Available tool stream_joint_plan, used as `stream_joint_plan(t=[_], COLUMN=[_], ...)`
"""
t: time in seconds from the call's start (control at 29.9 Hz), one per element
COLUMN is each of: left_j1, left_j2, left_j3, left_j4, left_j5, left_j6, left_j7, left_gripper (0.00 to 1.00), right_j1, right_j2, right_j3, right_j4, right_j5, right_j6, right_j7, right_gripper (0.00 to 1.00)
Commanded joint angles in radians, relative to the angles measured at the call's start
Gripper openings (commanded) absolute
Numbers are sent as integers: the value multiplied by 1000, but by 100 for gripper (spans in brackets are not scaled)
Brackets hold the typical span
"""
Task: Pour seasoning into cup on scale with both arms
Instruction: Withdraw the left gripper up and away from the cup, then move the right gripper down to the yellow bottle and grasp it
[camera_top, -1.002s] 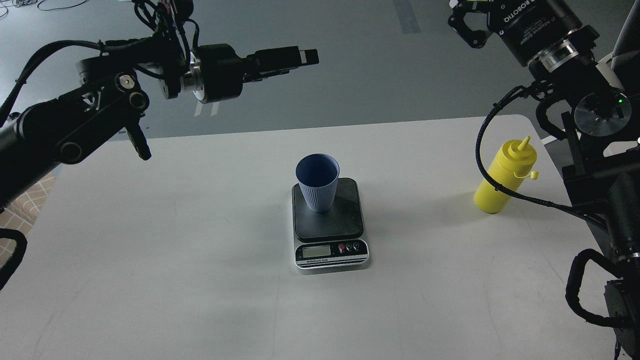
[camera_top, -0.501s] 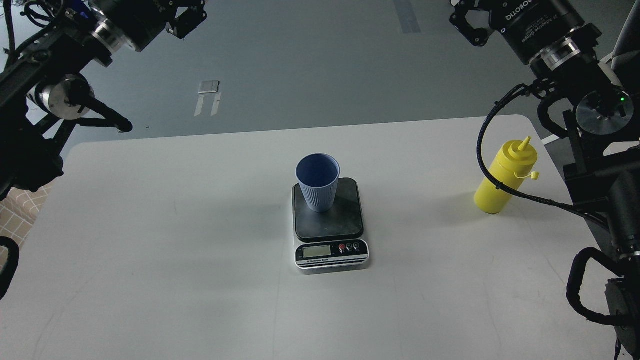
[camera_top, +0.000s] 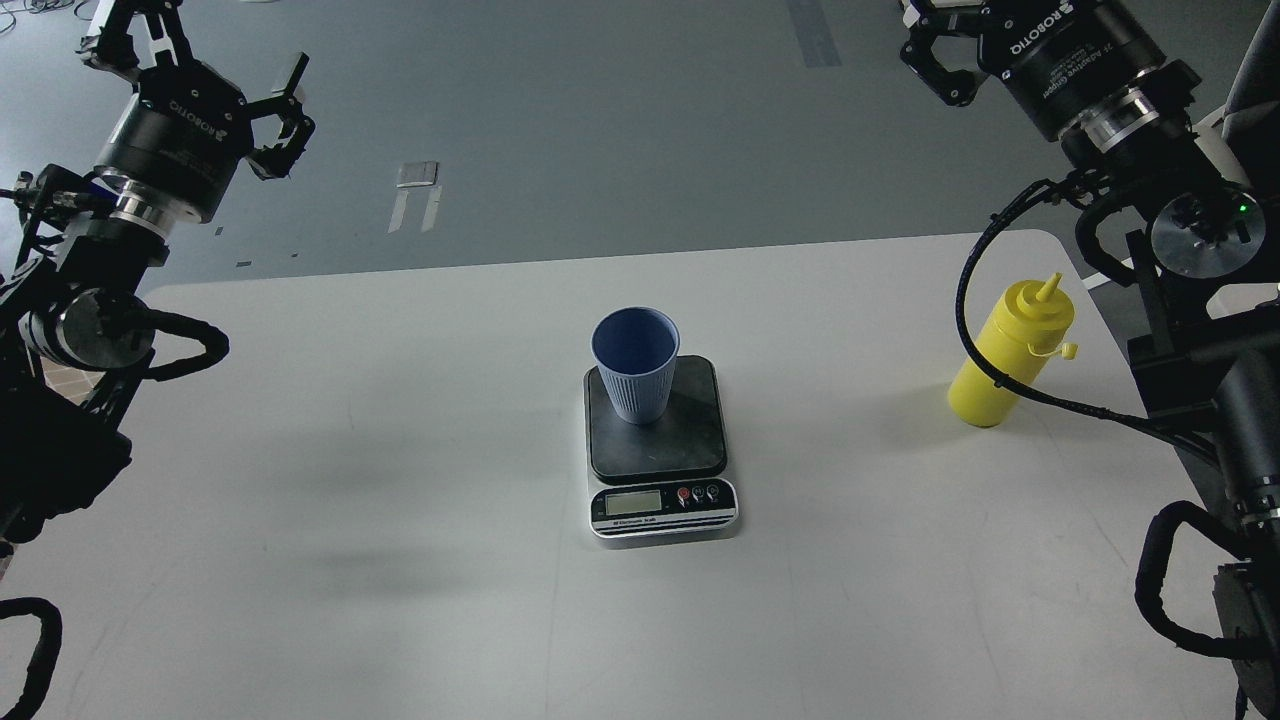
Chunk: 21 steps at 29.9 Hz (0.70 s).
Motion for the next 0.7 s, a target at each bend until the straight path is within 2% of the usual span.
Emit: stream_joint_plan(t=[0.0, 0.4, 0.67], left_j1=[12, 14, 14], left_j2=[-8, -24, -35], left_j3=[-5, -11, -9], left_j4=[0, 3, 4], left_j5=[0, 0, 0], left_j6=[0, 0, 0], left_j7=[-2, -2, 0], left_gripper=[98, 98, 98], right_j1=[-10, -26, -164], right_j2=[-1, -173, -323], right_j3=[1, -6, -3], right_j4=[2, 18, 108], right_j5=[2, 300, 536], right_j6=[0, 0, 0], right_j7=[0, -11, -68], right_gripper=[99, 99, 99])
